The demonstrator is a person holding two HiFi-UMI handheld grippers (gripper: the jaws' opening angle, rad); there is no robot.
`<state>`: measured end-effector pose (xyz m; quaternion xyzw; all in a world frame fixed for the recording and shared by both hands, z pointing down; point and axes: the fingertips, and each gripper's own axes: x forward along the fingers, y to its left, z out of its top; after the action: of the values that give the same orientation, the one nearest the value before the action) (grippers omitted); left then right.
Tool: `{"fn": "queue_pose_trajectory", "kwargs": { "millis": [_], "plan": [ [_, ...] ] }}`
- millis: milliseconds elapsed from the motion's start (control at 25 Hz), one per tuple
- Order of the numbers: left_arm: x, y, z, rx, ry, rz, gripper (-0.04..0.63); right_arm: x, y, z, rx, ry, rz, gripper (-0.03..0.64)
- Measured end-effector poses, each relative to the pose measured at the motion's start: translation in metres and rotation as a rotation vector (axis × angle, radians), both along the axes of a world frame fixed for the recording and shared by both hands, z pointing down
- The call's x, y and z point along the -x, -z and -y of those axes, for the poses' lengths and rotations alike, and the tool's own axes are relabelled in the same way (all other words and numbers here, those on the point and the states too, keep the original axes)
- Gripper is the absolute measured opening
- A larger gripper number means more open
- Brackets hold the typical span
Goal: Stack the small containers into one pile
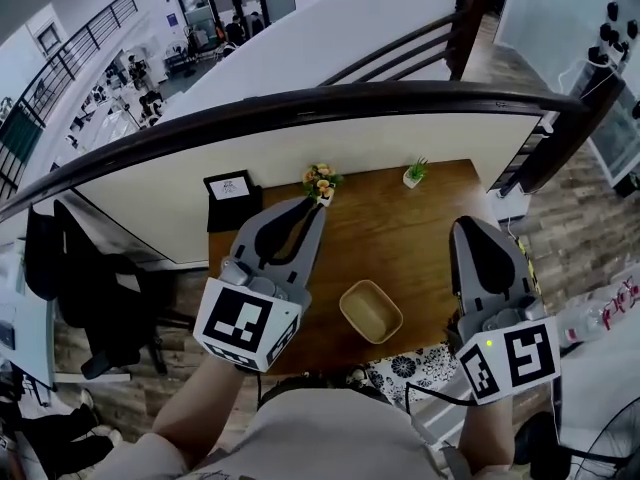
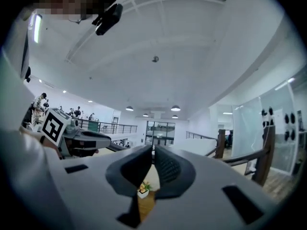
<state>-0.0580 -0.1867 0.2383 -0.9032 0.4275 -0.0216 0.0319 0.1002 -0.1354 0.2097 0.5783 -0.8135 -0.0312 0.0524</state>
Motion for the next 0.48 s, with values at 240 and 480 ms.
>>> {"fn": "queue_pose_trajectory", "kwargs": {
  "millis": [240,480],
  "plan": [
    [0.003,0.039,-0.020,-0.097,-0.015,-0.024,0.025,-0.001,0.039,-0.027,-0.104,-0.024,0.015,0.005],
    [0.004,0.049,-0.038,-0.173,-0.024,0.012,0.012,0.002,0.042,-0.045,-0.122,-0.035,-0.021,0.003]
  ]
}}
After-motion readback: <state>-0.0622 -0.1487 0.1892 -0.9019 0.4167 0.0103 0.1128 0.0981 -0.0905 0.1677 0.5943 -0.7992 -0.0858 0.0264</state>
